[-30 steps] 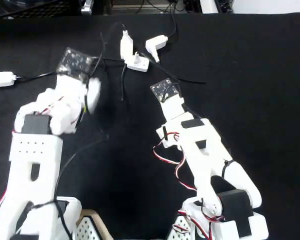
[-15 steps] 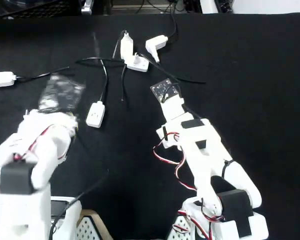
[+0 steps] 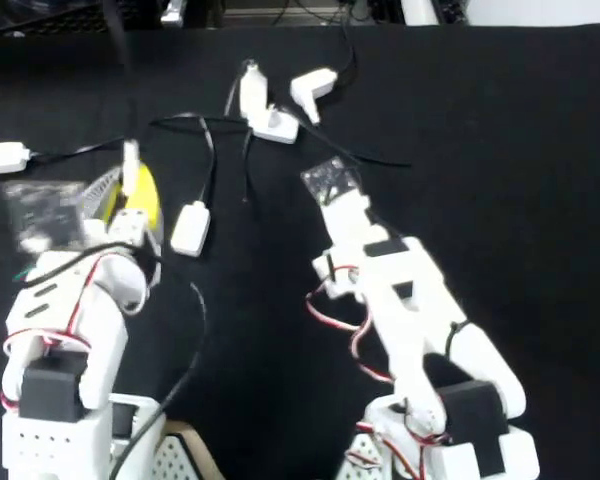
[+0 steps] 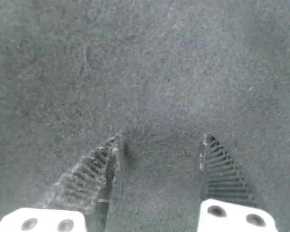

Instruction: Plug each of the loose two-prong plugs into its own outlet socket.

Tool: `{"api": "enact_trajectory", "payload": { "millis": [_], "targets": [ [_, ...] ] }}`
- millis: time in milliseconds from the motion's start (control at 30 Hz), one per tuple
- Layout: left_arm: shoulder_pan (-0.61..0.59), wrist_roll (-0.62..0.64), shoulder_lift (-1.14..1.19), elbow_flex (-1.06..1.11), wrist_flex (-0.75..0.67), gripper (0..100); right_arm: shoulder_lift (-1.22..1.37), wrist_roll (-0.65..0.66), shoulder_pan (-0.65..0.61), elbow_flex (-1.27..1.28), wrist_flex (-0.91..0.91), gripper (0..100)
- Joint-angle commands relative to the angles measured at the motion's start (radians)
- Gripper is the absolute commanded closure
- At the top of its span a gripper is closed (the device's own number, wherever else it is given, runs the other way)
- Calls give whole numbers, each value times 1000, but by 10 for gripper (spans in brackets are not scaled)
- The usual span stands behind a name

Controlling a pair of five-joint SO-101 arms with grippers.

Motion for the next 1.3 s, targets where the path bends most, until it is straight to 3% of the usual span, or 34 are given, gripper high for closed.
{"api": "enact_trajectory", "payload": {
  "millis": [0, 133, 233, 467, 633, 800, 1033, 1267],
  "targets": [
    [1, 394, -64, -7, -133, 971, -47, -3, -14, -7, -5, 740],
    [88, 562, -121, 42, -193, 970, -111, 0, -11, 18, 11, 740],
    [148, 598, -187, 133, -213, 970, -206, 3, -8, 81, -31, 740],
    [380, 299, -471, 389, -206, 970, -515, 2, -8, 265, -98, 740],
    [556, 172, -428, 429, -87, 970, -710, -5, -8, 321, -60, 740],
    [723, 64, -453, 519, -75, 970, -776, -6, 0, 259, 71, 742],
    [740, 28, -451, 602, -236, 971, -728, -3, -21, 189, 152, 900],
    [731, -2, -451, 693, -359, 971, -668, 5, -80, 84, 327, 856]
  ]
}}
